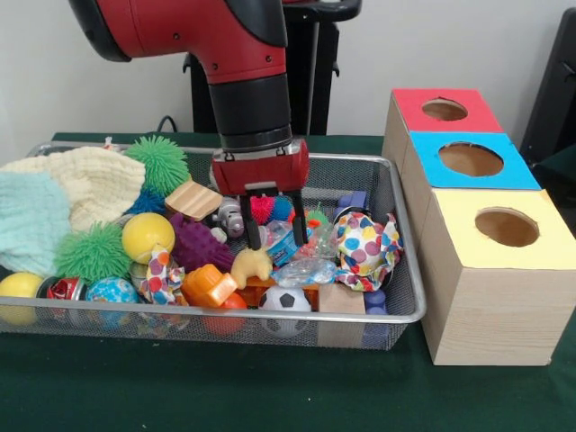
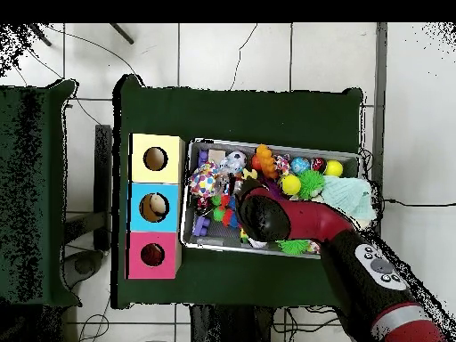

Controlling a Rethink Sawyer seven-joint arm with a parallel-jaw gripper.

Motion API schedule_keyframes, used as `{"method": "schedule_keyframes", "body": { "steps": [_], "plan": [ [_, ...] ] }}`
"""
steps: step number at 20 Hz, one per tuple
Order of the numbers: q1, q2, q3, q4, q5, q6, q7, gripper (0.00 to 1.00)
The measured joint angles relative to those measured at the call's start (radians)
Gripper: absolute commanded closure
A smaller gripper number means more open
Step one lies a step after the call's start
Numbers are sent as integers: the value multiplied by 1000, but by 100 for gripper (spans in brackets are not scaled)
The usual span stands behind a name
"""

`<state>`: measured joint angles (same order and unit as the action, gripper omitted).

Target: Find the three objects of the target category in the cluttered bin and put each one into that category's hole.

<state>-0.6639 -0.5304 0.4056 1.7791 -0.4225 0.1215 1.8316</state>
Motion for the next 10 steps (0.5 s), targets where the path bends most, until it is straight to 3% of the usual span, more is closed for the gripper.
{"method": "schedule_keyframes", "body": {
  "steps": [10],
  "plan": [
    [50, 43, -39, -60, 0, -10, 0, 0]
  ]
}}
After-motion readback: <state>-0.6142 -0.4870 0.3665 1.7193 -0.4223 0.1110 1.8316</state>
